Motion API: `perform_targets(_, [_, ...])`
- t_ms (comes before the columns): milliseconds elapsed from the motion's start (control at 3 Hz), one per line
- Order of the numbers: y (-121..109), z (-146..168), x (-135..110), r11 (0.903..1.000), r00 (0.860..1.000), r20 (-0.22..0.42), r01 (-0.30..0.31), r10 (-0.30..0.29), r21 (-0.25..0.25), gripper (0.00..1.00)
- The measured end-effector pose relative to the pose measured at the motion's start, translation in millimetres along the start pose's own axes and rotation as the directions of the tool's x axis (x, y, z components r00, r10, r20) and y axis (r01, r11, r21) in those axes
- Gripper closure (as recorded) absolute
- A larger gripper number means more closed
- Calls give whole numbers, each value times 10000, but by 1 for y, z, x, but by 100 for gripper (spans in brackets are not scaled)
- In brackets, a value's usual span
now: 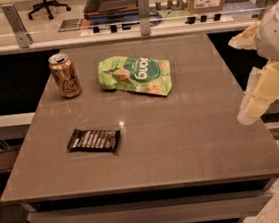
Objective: Pick rxbar chocolate
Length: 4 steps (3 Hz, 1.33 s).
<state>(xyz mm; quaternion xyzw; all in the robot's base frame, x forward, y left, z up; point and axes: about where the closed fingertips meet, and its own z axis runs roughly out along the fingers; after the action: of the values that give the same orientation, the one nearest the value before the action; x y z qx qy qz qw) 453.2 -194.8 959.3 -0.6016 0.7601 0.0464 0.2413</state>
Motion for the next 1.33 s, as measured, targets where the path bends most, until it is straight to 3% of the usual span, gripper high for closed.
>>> perform_targets(333, [10, 30, -10, 9984, 9898, 1362, -349, 407, -449, 0])
perform_targets(667, [26, 52, -24, 9959, 9598, 2673, -739, 854, -529, 0])
perform_targets(1333, [56, 106, -55, 9918, 8994, 4181, -1157, 1277, -540, 0])
